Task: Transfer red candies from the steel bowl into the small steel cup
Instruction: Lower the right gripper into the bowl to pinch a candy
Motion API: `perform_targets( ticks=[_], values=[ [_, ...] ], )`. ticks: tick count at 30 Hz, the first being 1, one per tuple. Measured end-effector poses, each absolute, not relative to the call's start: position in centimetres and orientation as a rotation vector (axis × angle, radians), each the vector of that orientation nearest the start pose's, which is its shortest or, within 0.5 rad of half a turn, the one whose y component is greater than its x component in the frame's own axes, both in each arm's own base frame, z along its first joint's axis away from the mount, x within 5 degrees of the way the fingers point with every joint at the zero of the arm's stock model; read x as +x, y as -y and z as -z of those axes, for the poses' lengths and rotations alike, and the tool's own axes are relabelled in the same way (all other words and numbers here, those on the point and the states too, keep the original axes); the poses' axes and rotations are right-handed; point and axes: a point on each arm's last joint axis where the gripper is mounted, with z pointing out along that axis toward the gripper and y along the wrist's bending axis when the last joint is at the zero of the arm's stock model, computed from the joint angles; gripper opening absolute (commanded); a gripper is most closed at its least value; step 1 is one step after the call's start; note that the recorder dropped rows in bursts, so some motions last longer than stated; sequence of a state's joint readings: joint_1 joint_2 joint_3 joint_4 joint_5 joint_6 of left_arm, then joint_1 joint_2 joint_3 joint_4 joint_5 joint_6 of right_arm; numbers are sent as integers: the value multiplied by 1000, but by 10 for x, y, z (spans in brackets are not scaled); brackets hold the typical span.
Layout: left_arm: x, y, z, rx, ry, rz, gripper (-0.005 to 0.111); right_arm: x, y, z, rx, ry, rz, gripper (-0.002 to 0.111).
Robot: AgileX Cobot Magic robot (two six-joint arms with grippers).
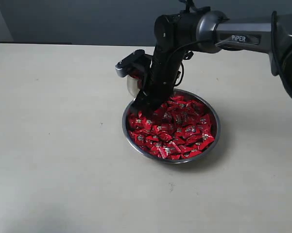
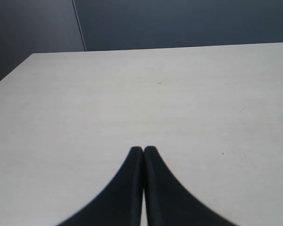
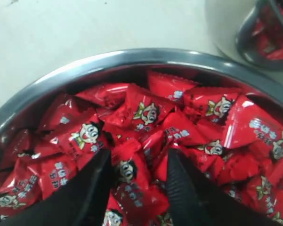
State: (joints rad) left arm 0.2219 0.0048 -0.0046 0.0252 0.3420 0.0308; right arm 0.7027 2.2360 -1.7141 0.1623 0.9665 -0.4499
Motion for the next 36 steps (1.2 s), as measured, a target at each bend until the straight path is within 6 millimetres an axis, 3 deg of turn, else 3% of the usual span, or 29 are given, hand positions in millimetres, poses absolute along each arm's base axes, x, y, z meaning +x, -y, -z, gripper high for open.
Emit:
perform_targets(
  ticks=[10,13,19,29,36],
  values=[
    [52,-13,-184,-159,-1823,-203,0,340,-304,-142,-1536,-2590,-243,36],
    [52,-13,-184,-159,-1823,-203,0,339,-304,-142,-1540,-2595,-243,28],
    [52,-13,-184,-159,-1823,-203,0,339,-304,-142,-1540,-2595,-243,-1],
    [52,-13,-184,-159,-1823,-203,0,338,-303,-143,-1544,-2603,-241,-1],
    [52,-13,-184,-159,-1823,-203,0,338,-300,-164,-1509,-2581,-222,-1]
  ],
)
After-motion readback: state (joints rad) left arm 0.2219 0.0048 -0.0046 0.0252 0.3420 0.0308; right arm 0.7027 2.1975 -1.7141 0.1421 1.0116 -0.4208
